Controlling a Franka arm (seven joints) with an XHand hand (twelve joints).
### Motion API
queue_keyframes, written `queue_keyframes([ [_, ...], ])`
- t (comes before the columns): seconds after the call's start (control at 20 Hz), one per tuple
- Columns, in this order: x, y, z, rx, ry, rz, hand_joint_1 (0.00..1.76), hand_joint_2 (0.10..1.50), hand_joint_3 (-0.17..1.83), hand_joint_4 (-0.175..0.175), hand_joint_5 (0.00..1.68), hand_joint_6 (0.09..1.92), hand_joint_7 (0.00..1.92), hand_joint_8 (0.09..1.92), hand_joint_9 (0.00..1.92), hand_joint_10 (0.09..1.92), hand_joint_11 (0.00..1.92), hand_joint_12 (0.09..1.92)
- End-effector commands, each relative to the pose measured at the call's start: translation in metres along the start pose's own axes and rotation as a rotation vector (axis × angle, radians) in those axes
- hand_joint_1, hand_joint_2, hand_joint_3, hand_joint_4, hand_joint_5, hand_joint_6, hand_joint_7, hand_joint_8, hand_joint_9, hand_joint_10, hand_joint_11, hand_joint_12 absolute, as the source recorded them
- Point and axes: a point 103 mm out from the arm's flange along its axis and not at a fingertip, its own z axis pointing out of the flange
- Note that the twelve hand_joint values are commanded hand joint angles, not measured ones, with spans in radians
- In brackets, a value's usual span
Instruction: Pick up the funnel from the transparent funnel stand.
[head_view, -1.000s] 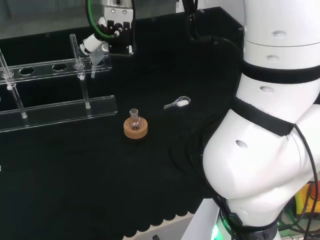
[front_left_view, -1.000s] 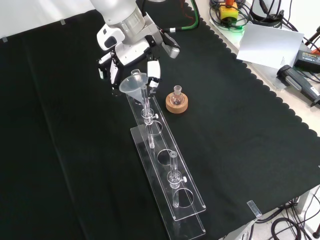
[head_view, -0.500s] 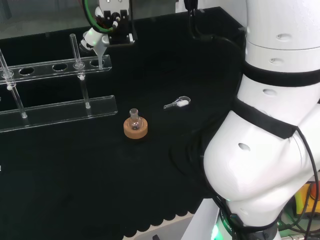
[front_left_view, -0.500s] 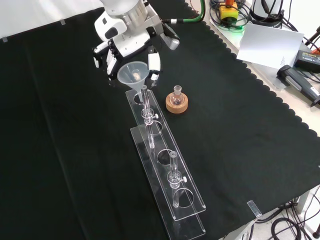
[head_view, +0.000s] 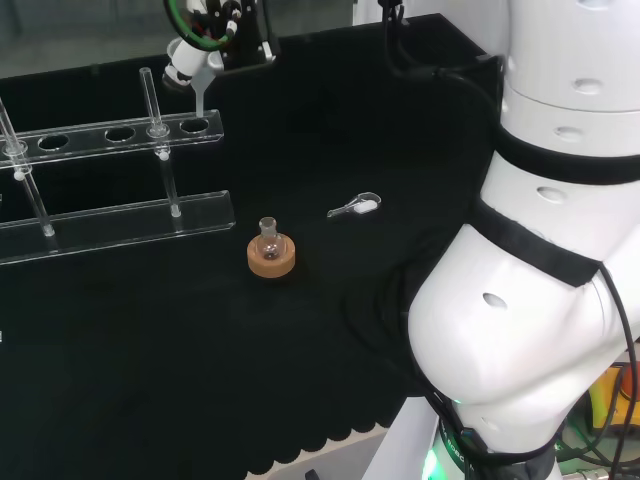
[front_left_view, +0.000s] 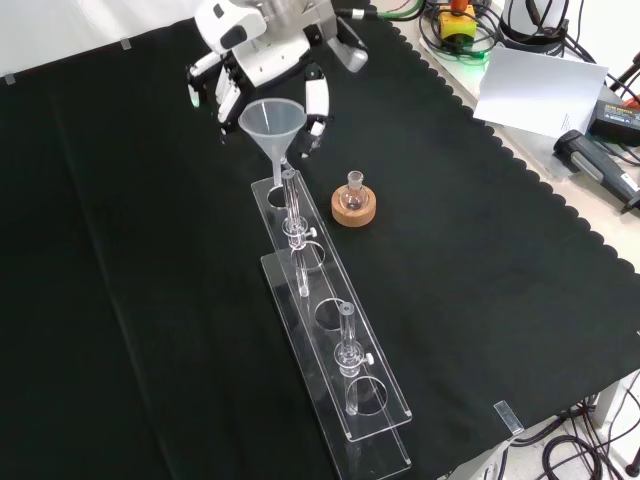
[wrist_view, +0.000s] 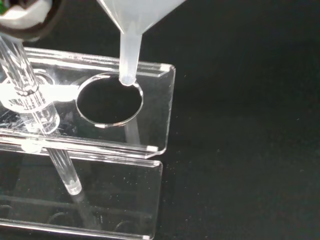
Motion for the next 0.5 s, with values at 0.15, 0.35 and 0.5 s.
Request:
queue_keyframes([
  [0.15,-0.007,-0.021,-0.018,-0.010,-0.052,-0.019,0.80,0.54,0.64,-0.028,0.63,0.64,1.03,0.90,0.84,0.36,0.00,1.09],
  [0.35,-0.005,-0.018,-0.019,0.002,-0.044,-0.026,0.80,0.54,0.64,-0.027,0.63,0.64,1.03,0.90,0.84,0.36,0.00,1.09],
  [0.5,-0.003,-0.011,-0.023,-0.001,-0.046,-0.033,0.80,0.54,0.64,-0.027,0.63,0.64,1.03,0.90,0.84,0.36,0.00,1.10],
])
